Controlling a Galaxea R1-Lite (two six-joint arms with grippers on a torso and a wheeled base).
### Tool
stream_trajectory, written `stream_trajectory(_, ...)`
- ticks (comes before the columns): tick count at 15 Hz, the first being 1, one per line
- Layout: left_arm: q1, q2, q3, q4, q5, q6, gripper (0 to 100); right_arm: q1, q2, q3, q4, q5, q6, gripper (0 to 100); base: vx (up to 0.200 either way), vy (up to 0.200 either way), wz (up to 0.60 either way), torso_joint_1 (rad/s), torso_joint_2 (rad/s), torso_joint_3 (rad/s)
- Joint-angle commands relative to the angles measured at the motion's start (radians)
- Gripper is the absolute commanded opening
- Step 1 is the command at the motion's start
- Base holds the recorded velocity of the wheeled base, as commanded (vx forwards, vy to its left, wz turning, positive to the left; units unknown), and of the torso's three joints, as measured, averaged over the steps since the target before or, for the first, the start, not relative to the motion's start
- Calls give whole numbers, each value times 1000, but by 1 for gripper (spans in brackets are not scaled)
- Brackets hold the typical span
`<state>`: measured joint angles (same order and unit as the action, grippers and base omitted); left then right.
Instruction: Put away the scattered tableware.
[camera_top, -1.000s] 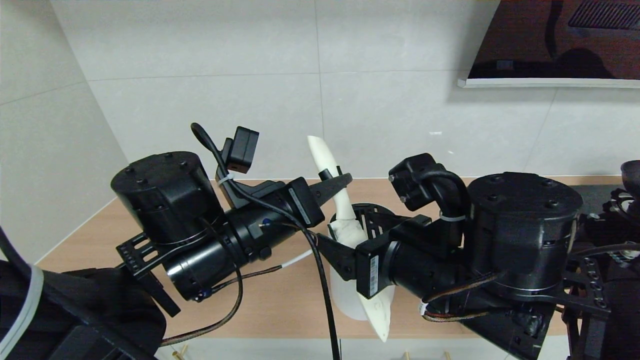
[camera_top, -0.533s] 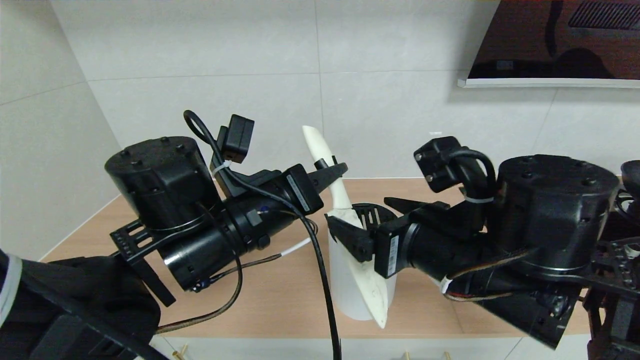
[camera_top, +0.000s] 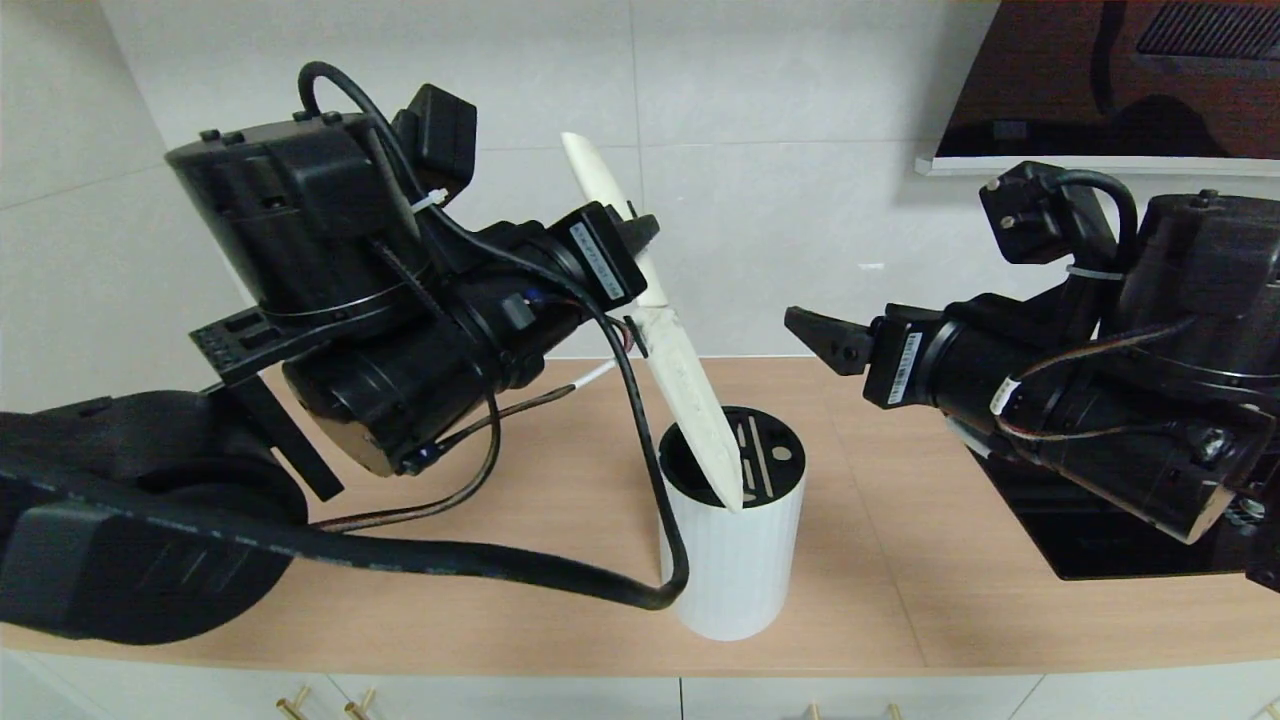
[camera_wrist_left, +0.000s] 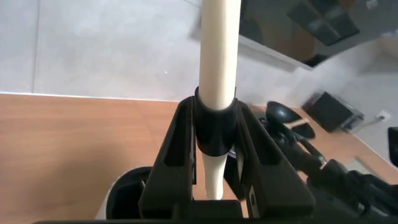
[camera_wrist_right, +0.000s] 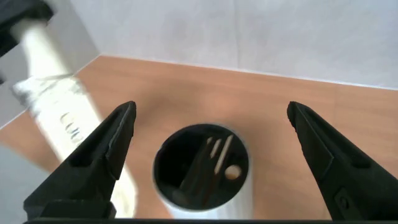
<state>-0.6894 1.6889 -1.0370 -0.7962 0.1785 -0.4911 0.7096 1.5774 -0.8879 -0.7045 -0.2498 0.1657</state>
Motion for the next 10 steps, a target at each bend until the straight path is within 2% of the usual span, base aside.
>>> stream_trajectory(1,-38,12,-1,-23,68,46,0,-10,-2,-3,-1,0,-3,100,0,0,0,0,0,0)
stream_trajectory(3,-68,17,3,-44,156,147,0,-10,-1,-2,-1,0,-9,100,0,0,0,0,0,0)
stream_trajectory(5,-102,31,3,-77,239,216,0,-10,3,0,-1,-2,-11,100,0,0,0,0,0,0)
stream_trajectory(6,-124,48,6,-95,272,266,0,-10,3,0,-1,-2,-11,100,0,0,0,0,0,0)
stream_trajectory(8,-128,87,17,-143,335,328,0,-10,4,0,-1,-2,-12,100,0,0,0,0,0,0)
stream_trajectory(10,-128,152,9,-238,400,388,0,-10,6,1,-1,-2,-12,100,0,0,0,0,0,0)
